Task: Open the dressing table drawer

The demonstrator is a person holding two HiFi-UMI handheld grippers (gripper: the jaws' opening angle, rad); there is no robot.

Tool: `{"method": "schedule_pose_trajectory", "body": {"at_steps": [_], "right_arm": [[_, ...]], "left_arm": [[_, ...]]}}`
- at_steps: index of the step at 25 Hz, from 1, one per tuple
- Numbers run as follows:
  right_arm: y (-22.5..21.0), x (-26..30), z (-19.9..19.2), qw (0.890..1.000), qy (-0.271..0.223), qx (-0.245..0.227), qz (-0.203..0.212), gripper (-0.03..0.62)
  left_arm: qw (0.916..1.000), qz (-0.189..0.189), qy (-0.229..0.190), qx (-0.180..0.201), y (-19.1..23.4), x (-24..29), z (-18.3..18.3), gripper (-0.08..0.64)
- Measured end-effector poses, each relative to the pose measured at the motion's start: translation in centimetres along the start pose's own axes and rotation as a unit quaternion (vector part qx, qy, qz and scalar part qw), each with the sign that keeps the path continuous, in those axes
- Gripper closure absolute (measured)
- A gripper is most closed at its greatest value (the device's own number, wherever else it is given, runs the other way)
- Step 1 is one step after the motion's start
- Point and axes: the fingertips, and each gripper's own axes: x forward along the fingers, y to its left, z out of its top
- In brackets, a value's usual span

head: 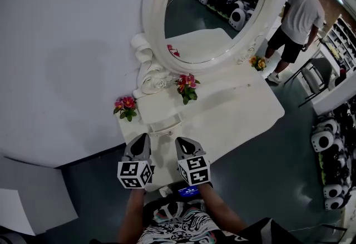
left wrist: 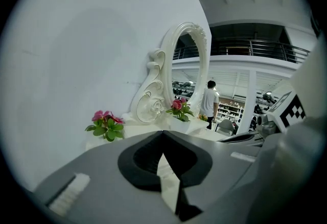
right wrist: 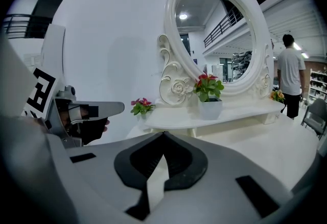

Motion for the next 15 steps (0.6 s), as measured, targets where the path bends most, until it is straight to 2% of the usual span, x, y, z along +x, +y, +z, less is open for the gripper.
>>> {"method": "schedule_pose_trajectory", "body": {"at_steps": [15], "right_arm": [[0.47,0.02,0.03,1.0,0.004,0.012,0.005,0.591]], "left_arm": [[0.9999,0.006,0.012,-0.002,0.41,-0.39,-0.71,0.558]]}}
